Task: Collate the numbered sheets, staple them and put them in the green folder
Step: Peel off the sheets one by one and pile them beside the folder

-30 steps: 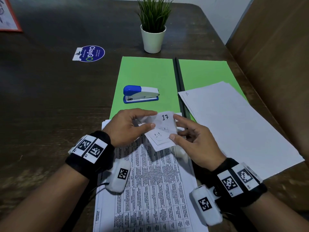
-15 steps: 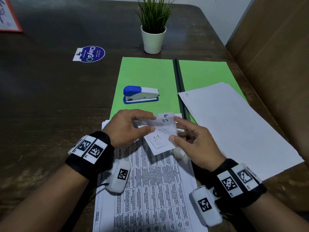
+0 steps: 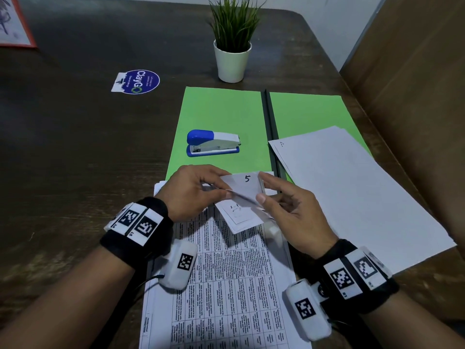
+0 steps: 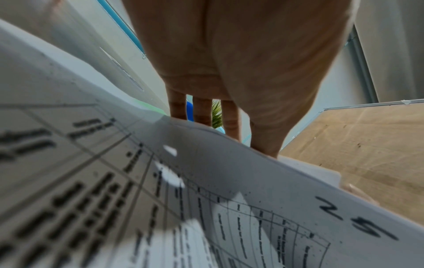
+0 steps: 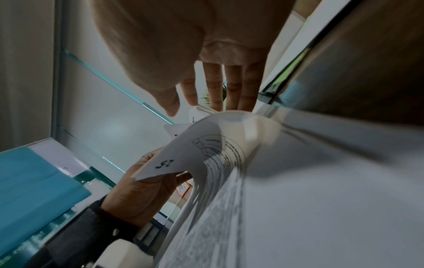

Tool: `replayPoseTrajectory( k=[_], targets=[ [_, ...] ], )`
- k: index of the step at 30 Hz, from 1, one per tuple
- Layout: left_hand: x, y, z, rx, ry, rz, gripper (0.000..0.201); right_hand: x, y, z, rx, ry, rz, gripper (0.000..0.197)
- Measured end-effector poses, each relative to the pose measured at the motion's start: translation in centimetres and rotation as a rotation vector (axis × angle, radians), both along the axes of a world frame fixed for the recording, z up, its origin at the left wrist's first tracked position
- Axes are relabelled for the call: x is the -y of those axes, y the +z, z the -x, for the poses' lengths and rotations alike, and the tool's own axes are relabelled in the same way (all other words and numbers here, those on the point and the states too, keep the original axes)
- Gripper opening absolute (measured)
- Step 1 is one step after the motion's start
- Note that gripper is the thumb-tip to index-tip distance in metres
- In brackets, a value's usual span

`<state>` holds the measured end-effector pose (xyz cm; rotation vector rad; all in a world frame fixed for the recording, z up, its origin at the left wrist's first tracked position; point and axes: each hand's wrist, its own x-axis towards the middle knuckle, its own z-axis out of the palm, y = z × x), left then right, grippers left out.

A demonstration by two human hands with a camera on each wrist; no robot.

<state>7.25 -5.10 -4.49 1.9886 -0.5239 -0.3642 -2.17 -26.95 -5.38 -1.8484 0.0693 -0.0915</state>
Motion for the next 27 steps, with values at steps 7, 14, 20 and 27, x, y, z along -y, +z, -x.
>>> replayPoseTrajectory(
  k=[7, 14, 20, 27],
  targets=[
    [-0.1, 0.0, 0.1, 0.002, -0.037, 0.007, 0.011, -0.4, 1.2, -1.6, 0.073, 0.059, 0.321, 0.040],
    [-0.1, -0.4, -0.1, 0.030, -0.064, 0.007, 0.006, -1.1, 1.9, -2.6, 0.193, 0.107, 0.674, 0.041],
    [-0.3, -0.8, -0.4, 0.074, -0.079, -0.029, 0.015, -1.3, 2.2, -2.4, 0.221, 0.115, 0.736, 0.029],
    [-0.3, -0.9, -0.5, 0.074, -0.080, -0.053, 0.032, -1.3, 2.4, -2.3, 0.248, 0.103, 0.819, 0.027]
  ],
)
